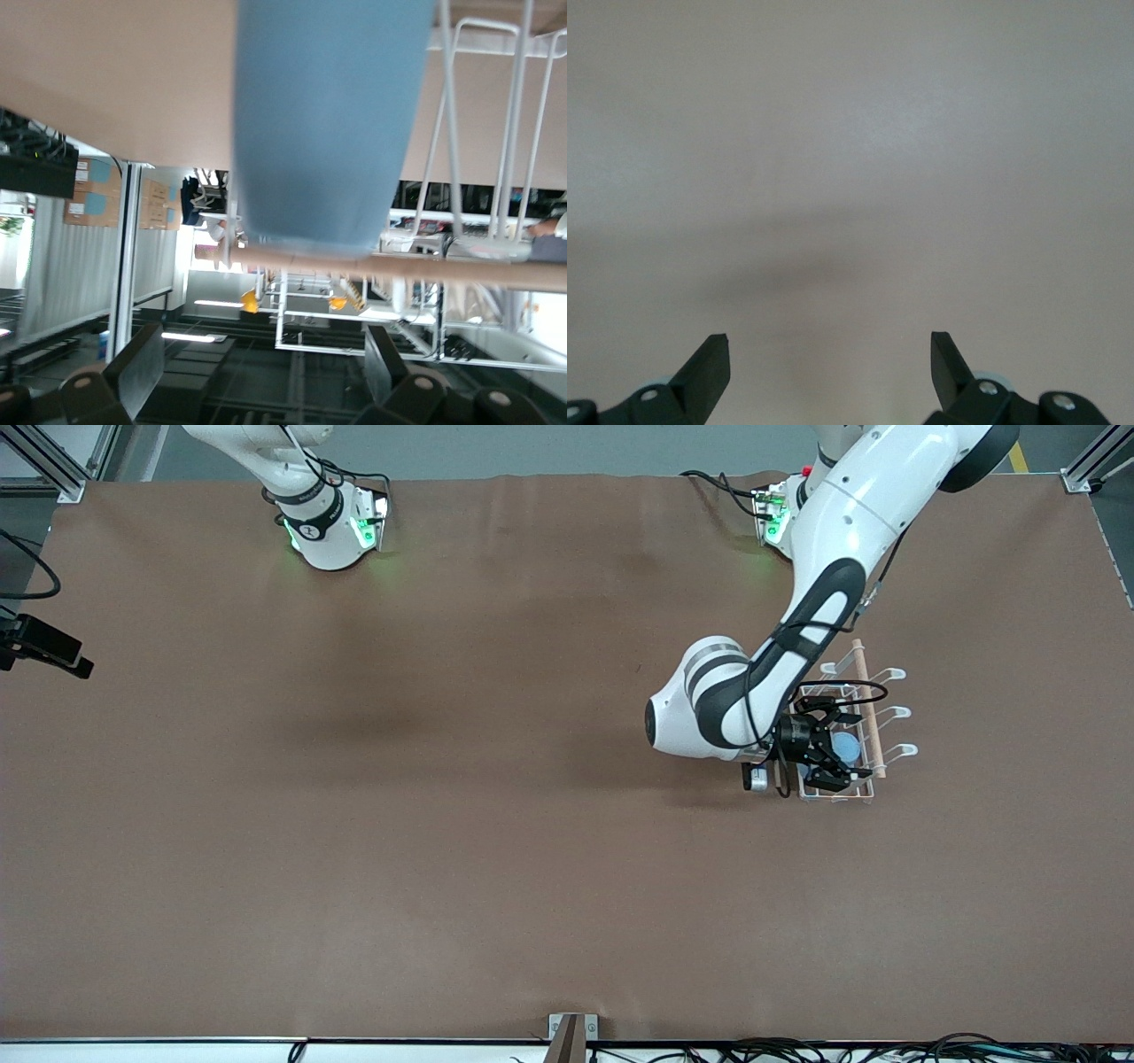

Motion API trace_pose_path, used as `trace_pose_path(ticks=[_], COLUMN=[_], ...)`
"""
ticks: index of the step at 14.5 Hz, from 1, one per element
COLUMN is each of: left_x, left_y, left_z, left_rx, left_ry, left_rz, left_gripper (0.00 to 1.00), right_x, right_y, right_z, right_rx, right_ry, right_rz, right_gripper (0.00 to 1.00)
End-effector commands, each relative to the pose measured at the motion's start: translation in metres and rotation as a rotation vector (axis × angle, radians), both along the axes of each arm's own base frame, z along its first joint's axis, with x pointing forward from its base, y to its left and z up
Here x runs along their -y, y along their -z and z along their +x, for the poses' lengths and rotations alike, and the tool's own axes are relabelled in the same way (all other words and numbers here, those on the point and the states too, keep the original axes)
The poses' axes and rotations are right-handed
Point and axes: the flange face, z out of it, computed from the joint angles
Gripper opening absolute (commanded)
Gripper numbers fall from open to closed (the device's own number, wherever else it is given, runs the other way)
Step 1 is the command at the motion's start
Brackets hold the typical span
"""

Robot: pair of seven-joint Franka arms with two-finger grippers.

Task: Hang cup on cup holder
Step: 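Open the left gripper and release the cup on the hook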

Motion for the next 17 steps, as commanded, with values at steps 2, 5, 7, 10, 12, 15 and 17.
trace_pose_path(ticks=[2,5,7,10,12,15,17], left_x=[-0.020,-0.040,-0.069,-0.108,-0.142,-0.167,-0.180], left_y=[-0.093,-0.155,-0.196,-0.251,-0.270,-0.293,-0.309], left_z=[0.029,0.042,0.048,0.053,0.053,0.036,0.023], left_rx=[0.369,0.592,0.700,0.801,0.822,0.869,0.899], left_ry=[-0.217,-0.418,-0.573,-0.740,-0.890,-0.978,-1.060], left_rz=[-0.140,-0.397,-0.565,-0.810,-0.938,-1.052,-1.115], left_gripper=[1.00,1.00,1.00,1.00,1.00,1.00,1.00], right_x=[0.003,0.003,0.003,0.003,0.003,0.004,0.004], right_y=[-0.002,-0.002,-0.002,-0.002,-0.002,-0.003,-0.003], right_z=[0.000,0.000,0.000,0.000,0.000,0.000,0.000], right_rx=[-0.005,-0.004,-0.004,-0.004,-0.004,0.001,-0.001], right_ry=[-0.011,-0.002,0.000,-0.003,-0.011,-0.011,-0.009], right_rz=[-0.015,-0.016,-0.016,-0.016,-0.016,-0.018,-0.018], right_gripper=[1.00,1.00,1.00,1.00,1.00,1.00,1.00])
